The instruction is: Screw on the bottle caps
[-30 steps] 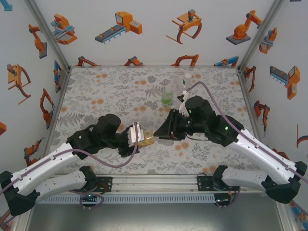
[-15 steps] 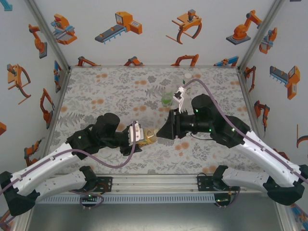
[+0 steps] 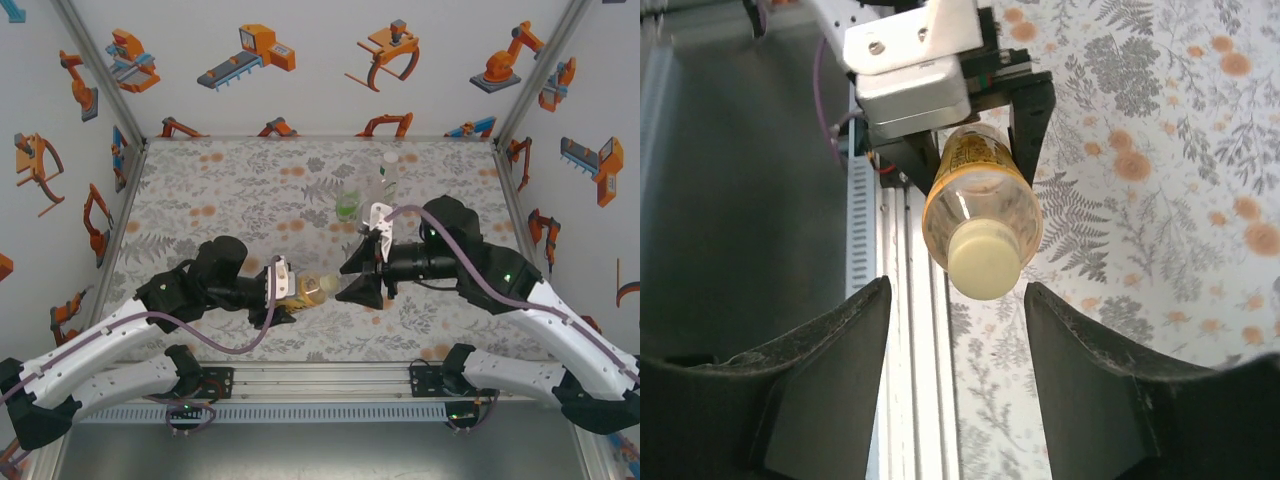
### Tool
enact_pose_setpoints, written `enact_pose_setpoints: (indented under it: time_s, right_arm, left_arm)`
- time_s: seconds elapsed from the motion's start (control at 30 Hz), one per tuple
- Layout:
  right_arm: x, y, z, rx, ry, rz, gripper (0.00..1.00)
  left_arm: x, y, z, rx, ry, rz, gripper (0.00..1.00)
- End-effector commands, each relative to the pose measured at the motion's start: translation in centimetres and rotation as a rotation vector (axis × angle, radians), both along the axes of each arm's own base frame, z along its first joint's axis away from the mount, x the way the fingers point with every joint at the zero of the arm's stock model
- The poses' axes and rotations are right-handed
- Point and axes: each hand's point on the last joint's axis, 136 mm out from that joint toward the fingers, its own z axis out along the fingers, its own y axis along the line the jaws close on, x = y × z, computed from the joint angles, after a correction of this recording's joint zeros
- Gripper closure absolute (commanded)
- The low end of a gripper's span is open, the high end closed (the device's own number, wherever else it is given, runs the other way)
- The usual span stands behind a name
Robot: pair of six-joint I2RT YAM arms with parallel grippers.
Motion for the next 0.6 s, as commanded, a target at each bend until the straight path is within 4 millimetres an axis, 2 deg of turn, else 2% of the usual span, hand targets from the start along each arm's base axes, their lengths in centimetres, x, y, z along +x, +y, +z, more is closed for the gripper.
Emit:
enact_pose_setpoints:
  time_s: [0.0,0.27,0.57]
  right_arm:
    - [-1.4,-0.3,0.2,-0.024,-0.161,0.147,0.44]
    - [-1.0,0.8,-0.1,-0.042,-0.191,0.204,0.43]
    - [-0.8,1.9,0.3,0.004,-0.166,0.219,0.55]
  left_arm:
    - [-1.0,-0.1,1.6,-0.045,-0.009,-0.051,1.00]
    - [-1.2,0.0,1.7,-0.046,-0.004,-0.055,1.00]
    - [-1.1,0.0,1.5,-0.040,-0.003,-0.052,1.00]
